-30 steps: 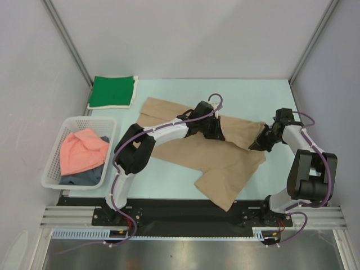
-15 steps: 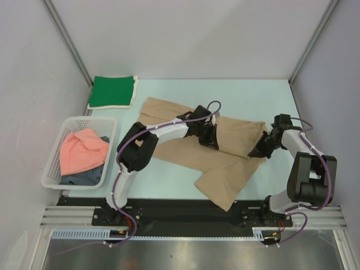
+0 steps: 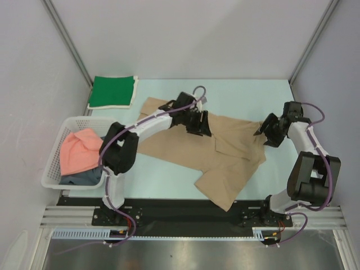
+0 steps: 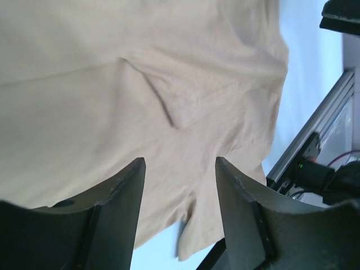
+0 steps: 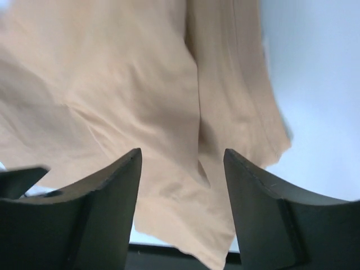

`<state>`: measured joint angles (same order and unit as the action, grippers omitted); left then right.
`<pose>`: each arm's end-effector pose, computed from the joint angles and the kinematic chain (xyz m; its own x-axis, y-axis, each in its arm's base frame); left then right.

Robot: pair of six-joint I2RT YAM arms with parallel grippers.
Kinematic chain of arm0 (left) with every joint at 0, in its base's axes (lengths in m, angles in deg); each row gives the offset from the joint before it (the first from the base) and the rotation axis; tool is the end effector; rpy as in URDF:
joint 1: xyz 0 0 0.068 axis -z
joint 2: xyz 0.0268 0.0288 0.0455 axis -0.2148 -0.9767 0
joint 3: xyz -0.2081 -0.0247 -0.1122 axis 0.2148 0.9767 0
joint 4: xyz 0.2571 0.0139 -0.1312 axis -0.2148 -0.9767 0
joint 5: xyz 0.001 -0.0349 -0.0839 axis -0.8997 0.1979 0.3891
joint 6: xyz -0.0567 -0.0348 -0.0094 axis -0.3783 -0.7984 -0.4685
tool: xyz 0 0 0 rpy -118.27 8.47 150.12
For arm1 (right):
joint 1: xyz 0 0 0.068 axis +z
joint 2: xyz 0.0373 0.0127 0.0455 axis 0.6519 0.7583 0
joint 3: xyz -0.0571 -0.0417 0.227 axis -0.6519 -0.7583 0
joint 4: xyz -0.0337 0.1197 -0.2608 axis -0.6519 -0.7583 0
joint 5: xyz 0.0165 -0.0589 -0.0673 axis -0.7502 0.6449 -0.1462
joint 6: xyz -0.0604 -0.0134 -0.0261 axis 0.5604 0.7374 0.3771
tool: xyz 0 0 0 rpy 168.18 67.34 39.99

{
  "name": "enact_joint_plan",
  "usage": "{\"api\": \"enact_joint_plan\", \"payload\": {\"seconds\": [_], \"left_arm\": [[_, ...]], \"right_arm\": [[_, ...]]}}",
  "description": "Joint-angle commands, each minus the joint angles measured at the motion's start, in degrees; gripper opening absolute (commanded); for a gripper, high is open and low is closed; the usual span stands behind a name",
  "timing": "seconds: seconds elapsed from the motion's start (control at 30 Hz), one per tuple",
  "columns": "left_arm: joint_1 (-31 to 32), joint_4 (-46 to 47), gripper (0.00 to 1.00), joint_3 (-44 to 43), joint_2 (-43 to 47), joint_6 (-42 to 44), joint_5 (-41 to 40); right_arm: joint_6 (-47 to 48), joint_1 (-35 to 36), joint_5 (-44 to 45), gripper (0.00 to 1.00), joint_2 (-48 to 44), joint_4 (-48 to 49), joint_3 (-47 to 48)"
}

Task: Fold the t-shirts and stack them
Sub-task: Fold the tshirt

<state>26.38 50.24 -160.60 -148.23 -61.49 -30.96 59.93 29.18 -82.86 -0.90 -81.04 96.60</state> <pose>0.3559 -0.3187 0.1449 -0.8826 0.2191 -0.4160 0.4491 0.6548 -0.6079 0.3216 -0.0511 0.1575 -0.7633 0.5850 -0.2741 0.4635 0.7915 0.3985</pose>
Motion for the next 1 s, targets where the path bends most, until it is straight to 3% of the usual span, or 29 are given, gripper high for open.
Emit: {"api": "enact_joint_plan", "payload": {"seconds": [0.0,0.2,0.47,0.6,0.97], "left_arm": [[-6.9,1.0,0.58,2.4,7.8,2.2,-1.7],[-17.7,6.3,0.57,3.9,6.7,-2.7,-1.8],[-25.5,13.4,0.53,-3.5,-3.8,-8.1,2.0],[-27.4,16.6,0.53,-5.8,-8.0,-9.7,3.8],[-30.4,13.6,0.54,-7.9,-12.3,-9.2,3.6]], "right_arm": [[-1.4,-1.5,4.1,0.68,2.8,5.1,5.5],[-5.4,-2.0,2.8,0.68,9.4,12.8,8.9],[-5.3,-2.9,2.1,0.42,21.6,12.2,19.6],[-7.0,-2.9,1.4,0.44,24.5,13.7,21.5],[-7.8,-2.6,1.6,0.46,31.2,10.8,26.6]]}}
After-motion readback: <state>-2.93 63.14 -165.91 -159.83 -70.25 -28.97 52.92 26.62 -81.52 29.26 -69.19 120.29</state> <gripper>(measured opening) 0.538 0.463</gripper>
